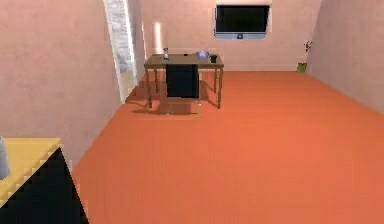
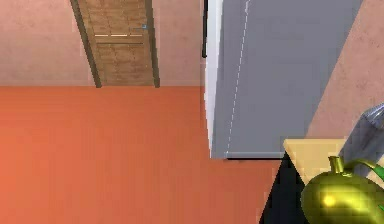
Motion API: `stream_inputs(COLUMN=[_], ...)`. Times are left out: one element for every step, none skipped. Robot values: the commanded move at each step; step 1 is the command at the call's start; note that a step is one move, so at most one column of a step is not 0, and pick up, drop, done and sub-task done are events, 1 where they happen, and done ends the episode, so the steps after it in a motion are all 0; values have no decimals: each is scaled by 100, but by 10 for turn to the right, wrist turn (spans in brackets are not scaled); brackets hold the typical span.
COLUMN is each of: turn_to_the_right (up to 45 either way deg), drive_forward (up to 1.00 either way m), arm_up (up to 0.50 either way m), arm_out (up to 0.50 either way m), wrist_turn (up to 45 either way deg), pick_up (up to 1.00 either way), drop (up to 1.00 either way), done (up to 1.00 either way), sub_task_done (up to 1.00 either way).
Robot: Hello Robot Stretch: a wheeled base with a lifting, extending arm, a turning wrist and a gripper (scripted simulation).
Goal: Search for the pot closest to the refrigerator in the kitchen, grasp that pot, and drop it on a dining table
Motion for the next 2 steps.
stream_inputs(turn_to_the_right=[0,450], drive_forward=[10,0], arm_up=[0,0], arm_out=[0,0], wrist_turn=[0,0], pick_up=[0,0], drop=[0,0], done=[0,0], sub_task_done=[0,0])
